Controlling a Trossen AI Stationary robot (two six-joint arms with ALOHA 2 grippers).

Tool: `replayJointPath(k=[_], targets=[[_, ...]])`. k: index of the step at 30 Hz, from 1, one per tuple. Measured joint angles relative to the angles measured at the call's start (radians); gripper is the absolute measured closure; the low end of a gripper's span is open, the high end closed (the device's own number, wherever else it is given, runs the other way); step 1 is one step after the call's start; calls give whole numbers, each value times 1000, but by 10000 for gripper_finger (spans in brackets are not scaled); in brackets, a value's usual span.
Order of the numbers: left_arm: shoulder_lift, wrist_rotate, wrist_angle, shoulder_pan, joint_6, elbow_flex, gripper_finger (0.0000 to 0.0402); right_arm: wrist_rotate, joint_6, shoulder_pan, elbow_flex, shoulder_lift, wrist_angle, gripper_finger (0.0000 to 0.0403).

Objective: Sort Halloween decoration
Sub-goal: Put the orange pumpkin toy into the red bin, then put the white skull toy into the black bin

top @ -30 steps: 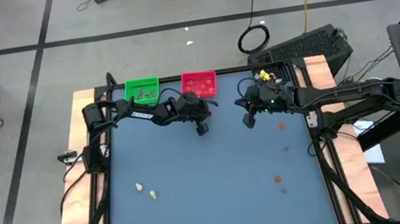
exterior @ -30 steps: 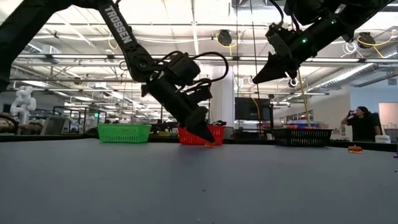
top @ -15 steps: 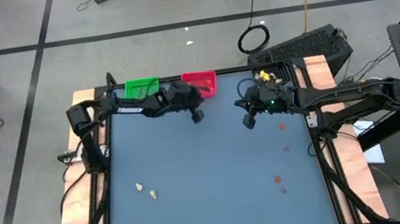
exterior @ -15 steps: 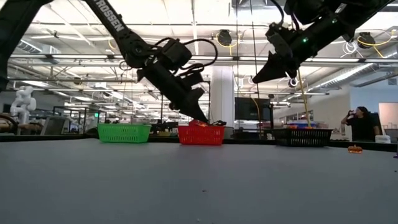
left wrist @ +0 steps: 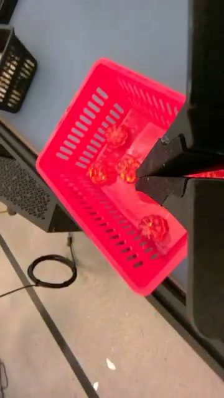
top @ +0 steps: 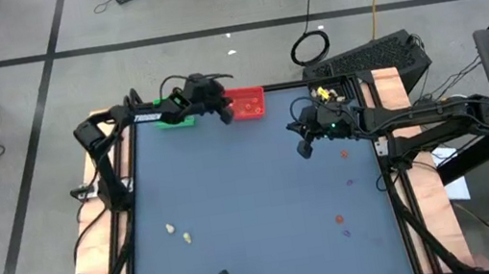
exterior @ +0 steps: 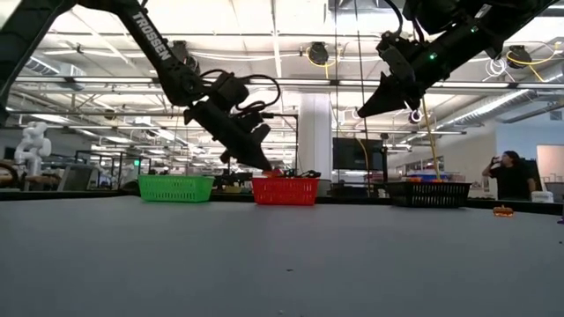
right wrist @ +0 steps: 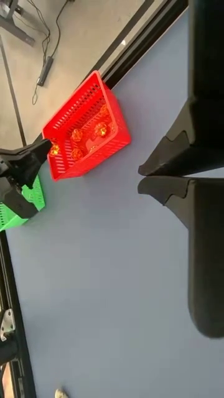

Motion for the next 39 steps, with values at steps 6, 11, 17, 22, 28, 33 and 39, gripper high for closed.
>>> replayJointPath(k=[6, 11, 17, 22, 28, 33, 39], targets=[[10, 26, -6, 5, 3, 0, 401, 0, 5, 0, 0, 0, 0, 403], [34, 21, -7, -6, 8, 1, 401, 0, 7, 0, 0, 0, 0, 403], [55, 19, -16, -7, 9, 1, 397, 0, 8, 0, 0, 0, 0, 403], [55, 19, -8, -7, 17, 1, 363, 0, 5, 0, 0, 0, 0, 403], [35, 18, -16, -7, 29, 1, 325, 0, 4, 0, 0, 0, 0, 403], [-50, 18, -52, -16, 93, 1, 319, 0, -3, 0, 0, 0, 0, 403], [-256, 17, -290, -105, 257, 1, 318, 0, -13, 0, 0, 0, -1, 403]])
